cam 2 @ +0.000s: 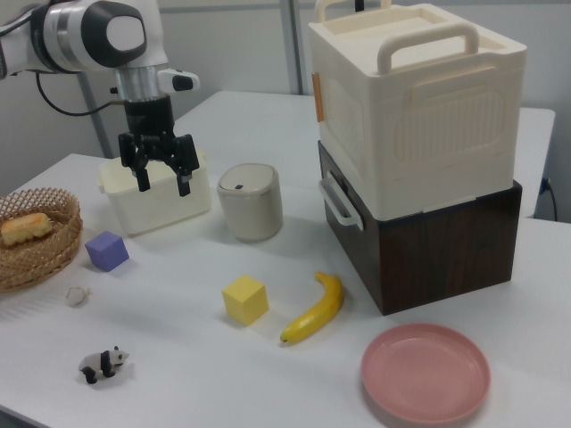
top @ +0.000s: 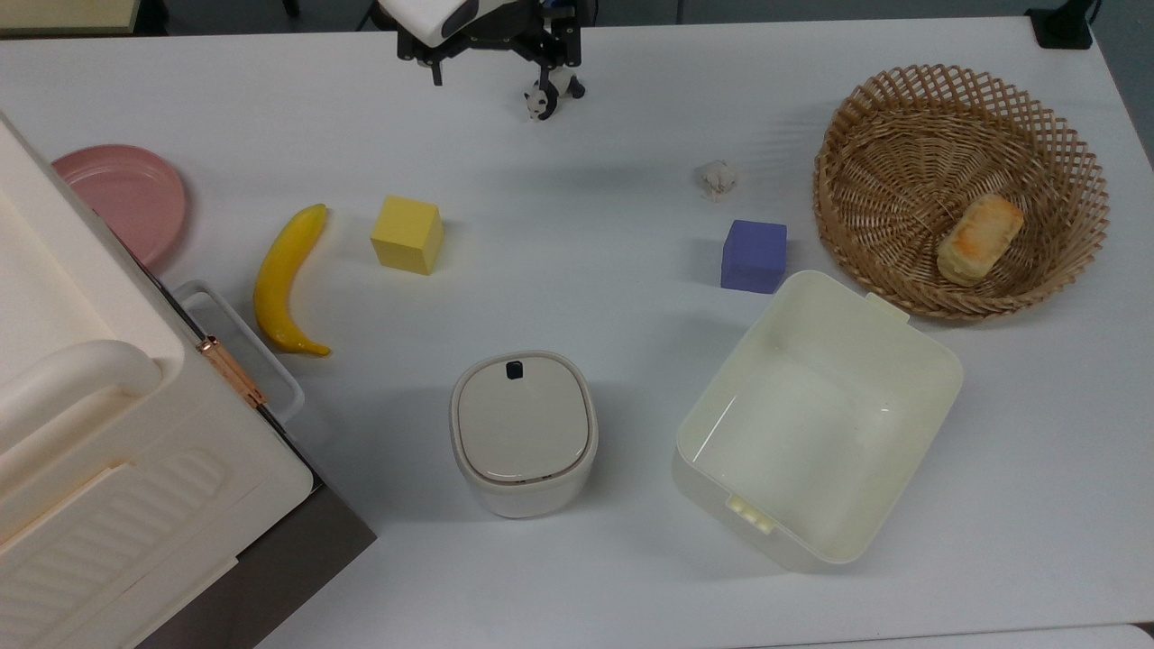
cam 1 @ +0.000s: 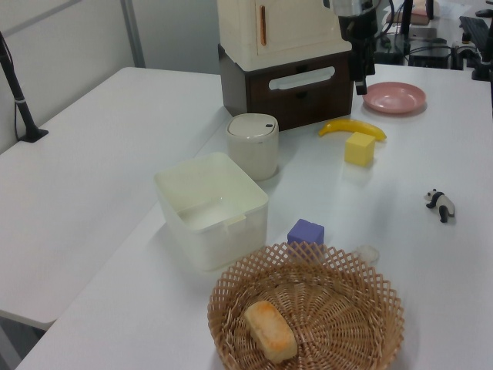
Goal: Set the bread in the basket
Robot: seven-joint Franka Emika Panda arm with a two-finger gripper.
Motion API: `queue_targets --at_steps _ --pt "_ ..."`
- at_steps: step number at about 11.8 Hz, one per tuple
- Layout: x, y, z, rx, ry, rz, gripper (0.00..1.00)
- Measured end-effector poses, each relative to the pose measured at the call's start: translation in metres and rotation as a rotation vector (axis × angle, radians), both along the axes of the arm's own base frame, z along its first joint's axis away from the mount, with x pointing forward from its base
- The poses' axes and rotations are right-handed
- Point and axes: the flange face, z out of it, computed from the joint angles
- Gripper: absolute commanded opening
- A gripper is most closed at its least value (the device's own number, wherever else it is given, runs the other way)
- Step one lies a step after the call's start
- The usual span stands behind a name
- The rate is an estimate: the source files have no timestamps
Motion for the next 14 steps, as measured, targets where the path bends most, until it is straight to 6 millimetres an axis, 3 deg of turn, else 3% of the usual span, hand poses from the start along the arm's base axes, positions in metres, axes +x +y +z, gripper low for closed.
queue_targets --at_steps 5,11,14 --pt "-0.004 -0.032 0.023 0.021 -0.066 0.048 1.0" --pt "-0.009 -0.038 0.027 0.023 -0.072 0.055 1.0" --pt "-0.014 -0.058 0.041 0.056 -0.108 0.028 1.0"
